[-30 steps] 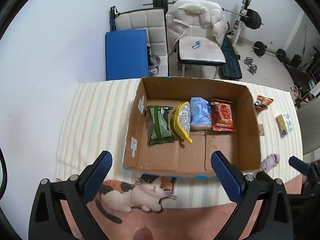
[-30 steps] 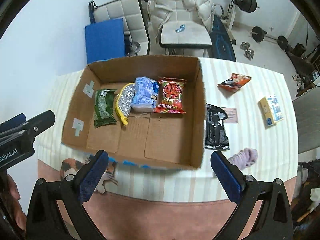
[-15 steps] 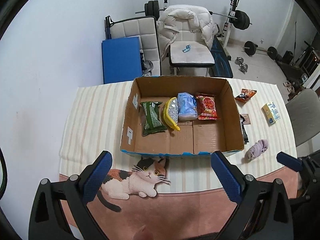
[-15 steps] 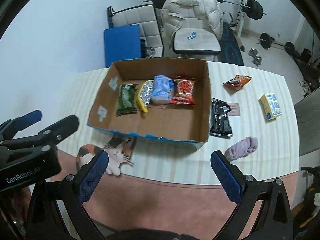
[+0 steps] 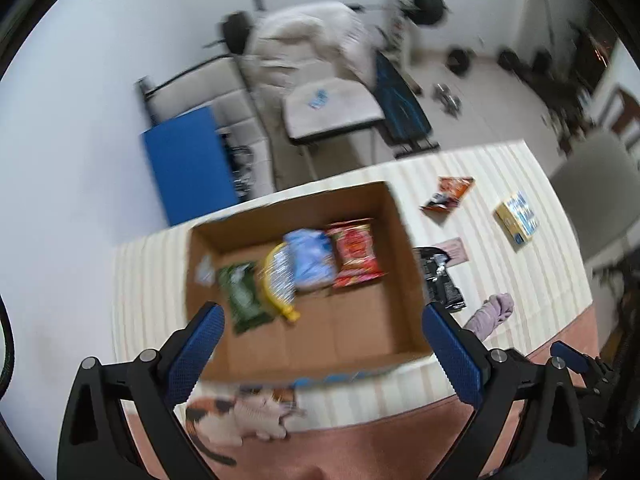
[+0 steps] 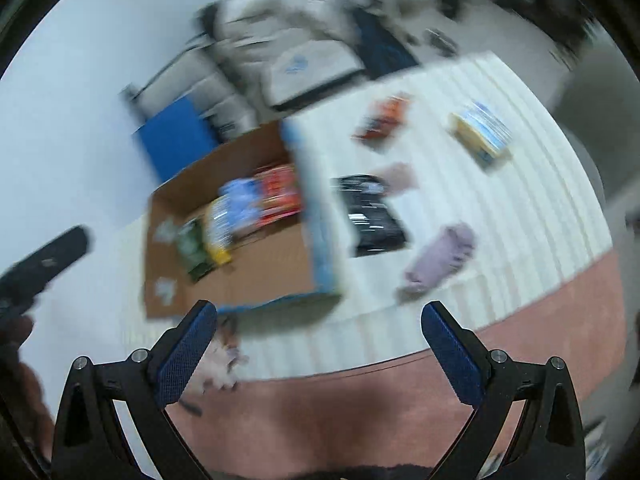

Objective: Organize soft objects
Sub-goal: 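Grasp the orange snack bag with the left tool while the right tool grasps the lilac sock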

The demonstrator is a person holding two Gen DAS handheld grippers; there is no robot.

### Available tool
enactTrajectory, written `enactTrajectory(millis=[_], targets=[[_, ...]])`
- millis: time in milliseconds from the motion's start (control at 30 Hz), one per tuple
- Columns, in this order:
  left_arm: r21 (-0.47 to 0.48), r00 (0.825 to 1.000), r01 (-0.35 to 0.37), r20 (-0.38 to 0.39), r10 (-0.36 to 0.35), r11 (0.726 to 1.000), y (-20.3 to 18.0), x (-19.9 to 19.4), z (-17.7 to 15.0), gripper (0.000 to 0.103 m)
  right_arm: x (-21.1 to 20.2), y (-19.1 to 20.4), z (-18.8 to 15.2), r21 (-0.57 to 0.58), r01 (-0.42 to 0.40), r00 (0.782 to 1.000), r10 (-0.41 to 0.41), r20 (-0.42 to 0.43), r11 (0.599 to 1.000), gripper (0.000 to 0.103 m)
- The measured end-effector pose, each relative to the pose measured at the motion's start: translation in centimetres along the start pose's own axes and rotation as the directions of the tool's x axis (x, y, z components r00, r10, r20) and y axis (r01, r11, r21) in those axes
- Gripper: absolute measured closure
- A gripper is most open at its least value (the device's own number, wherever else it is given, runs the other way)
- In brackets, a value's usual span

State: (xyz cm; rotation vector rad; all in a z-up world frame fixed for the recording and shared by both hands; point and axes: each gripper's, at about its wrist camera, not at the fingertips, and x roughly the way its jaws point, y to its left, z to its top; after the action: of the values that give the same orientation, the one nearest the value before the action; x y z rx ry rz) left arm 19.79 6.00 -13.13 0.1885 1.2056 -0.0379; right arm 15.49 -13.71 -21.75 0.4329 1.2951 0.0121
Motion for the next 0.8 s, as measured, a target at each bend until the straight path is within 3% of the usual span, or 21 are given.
enactTrajectory(millis=[100, 167, 367, 567, 800], targets=[[0.075, 0.994, 0.069, -0.086, -0.063, 0.995, -3.9, 4.2, 4.5, 0.002, 3.8, -6.3, 2.3, 0.184, 0.001, 0.999, 0.007, -0.039, 0.983, 0.0], [0.124, 0.986, 0.094, -0.146, -0.076, 0.988, -6.5, 7.2, 6.7, 0.003, 6.3, -9.0, 3.5, 0.247, 0.02, 0.997, -0.002, -0.073, 0.969, 0.001], [0.272, 0.945, 0.104, -0.326, -0.01, 0.957, -14.9, 17.7, 12.4, 0.012, 13.9, -13.3, 5.1, 0.397, 0.043, 0.976, 0.045, -0.212, 0.917, 0.009], [0.346, 0.918, 0.096, -0.394, 0.052, 0.933, -19.1, 25.6, 15.9, 0.012, 18.4, -14.2, 5.1, 0.433, 0.075, 0.951, 0.066, -0.302, 0.898, 0.015], [0.398, 0.876, 0.124, -0.475, 0.088, 0.909, -22.7, 32.4, 16.4, 0.012, 20.9, -14.5, 4.0, 0.426, 0.098, 0.924, 0.077, -0.375, 0.899, 0.027]])
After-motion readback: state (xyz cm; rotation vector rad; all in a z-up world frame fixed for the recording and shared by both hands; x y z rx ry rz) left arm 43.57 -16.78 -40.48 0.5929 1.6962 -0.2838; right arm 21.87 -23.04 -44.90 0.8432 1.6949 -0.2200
